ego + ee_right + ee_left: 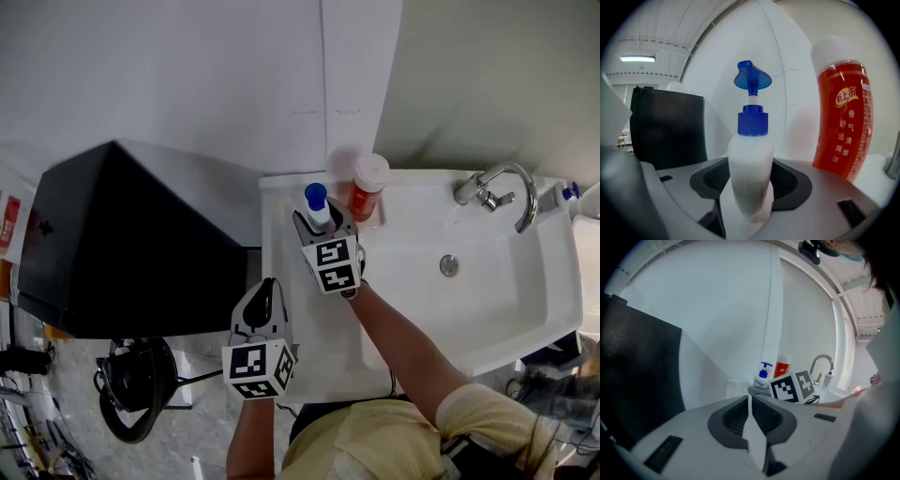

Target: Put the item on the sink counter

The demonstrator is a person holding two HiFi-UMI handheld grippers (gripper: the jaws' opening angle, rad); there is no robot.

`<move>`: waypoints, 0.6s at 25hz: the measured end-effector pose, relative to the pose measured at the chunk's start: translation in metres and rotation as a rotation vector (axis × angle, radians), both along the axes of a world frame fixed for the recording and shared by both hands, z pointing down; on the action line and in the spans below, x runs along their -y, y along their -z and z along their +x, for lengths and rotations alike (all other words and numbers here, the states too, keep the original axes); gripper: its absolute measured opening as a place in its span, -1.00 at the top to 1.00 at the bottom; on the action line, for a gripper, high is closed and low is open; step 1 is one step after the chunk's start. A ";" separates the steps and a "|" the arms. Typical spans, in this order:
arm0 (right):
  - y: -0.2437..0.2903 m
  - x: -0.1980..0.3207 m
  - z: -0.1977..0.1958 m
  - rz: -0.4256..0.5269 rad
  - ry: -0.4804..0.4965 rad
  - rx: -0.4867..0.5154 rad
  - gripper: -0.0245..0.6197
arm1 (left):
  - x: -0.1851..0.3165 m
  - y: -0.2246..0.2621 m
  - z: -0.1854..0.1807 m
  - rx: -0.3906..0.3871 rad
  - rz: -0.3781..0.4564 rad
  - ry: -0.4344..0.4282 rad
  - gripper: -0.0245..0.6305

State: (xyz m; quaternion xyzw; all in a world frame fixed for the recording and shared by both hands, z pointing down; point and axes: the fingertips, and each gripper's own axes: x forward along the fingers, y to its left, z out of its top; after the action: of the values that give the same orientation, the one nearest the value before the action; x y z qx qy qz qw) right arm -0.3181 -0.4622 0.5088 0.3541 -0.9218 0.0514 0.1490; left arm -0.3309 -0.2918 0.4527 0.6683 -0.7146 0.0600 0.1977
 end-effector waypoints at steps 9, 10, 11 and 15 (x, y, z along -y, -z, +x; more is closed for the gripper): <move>0.004 -0.012 0.017 -0.021 -0.032 0.019 0.12 | -0.004 0.002 0.004 -0.009 0.013 -0.005 0.76; 0.004 -0.014 0.019 -0.021 -0.031 0.015 0.12 | -0.004 0.002 0.005 -0.011 0.015 -0.007 0.76; 0.004 -0.017 0.021 -0.022 -0.030 0.013 0.12 | -0.004 0.003 0.007 -0.012 0.017 -0.009 0.76; 0.006 -0.024 0.028 -0.024 -0.031 0.008 0.12 | -0.004 0.006 0.012 -0.012 0.029 -0.020 0.76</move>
State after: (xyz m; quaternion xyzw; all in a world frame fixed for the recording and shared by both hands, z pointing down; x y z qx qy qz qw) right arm -0.2899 -0.4382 0.5032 0.3663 -0.9161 0.0663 0.1489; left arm -0.3185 -0.2876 0.4466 0.6785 -0.7075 0.0477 0.1919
